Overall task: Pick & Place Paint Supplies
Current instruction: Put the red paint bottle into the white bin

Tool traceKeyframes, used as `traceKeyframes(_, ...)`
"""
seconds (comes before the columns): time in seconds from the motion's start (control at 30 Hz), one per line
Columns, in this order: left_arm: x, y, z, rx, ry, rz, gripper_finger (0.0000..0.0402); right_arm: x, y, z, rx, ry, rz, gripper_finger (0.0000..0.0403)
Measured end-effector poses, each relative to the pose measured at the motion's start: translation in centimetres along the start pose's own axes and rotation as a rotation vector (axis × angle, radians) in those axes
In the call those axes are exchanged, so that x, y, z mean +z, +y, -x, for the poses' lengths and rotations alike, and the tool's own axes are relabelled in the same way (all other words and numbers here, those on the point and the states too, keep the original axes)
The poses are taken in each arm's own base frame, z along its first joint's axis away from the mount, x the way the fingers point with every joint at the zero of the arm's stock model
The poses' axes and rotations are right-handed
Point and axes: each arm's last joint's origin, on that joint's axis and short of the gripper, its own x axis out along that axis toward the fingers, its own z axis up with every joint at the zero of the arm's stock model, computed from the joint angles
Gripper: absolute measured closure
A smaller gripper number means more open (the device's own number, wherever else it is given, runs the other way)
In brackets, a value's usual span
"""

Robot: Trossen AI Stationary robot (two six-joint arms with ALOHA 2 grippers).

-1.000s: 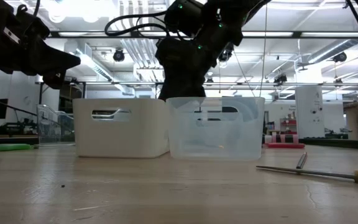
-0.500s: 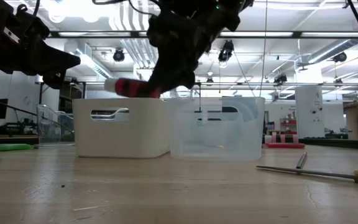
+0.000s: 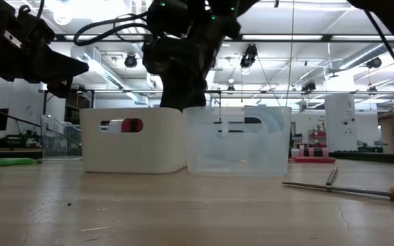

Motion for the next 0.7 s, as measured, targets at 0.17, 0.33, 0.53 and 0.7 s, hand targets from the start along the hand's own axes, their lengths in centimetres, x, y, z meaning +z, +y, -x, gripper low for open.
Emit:
traceKeyframes(0.17,0.0,0.0,0.0,0.000,0.000,0.000,0.0400,0.7,0.0,0.1,-0.038,-0.018,-0.002,0.0278)
traceKeyframes(0.33,0.0,0.0,0.0,0.000,0.000,0.000,0.0400,0.3,-0.3,-0.1,-0.045,-0.003,-0.005,0.0278)
traceKeyframes(0.53,0.0,0.0,0.0,0.000,0.000,0.000,0.0400,-0.4,-0.4,-0.9,-0.019,0.006,-0.004,0.0278)
traceKeyframes(0.7,0.0,0.0,0.0,0.000,0.000,0.000,0.0400,-0.6,-0.5,-1.3,-0.007,0.004,-0.012,0.0277)
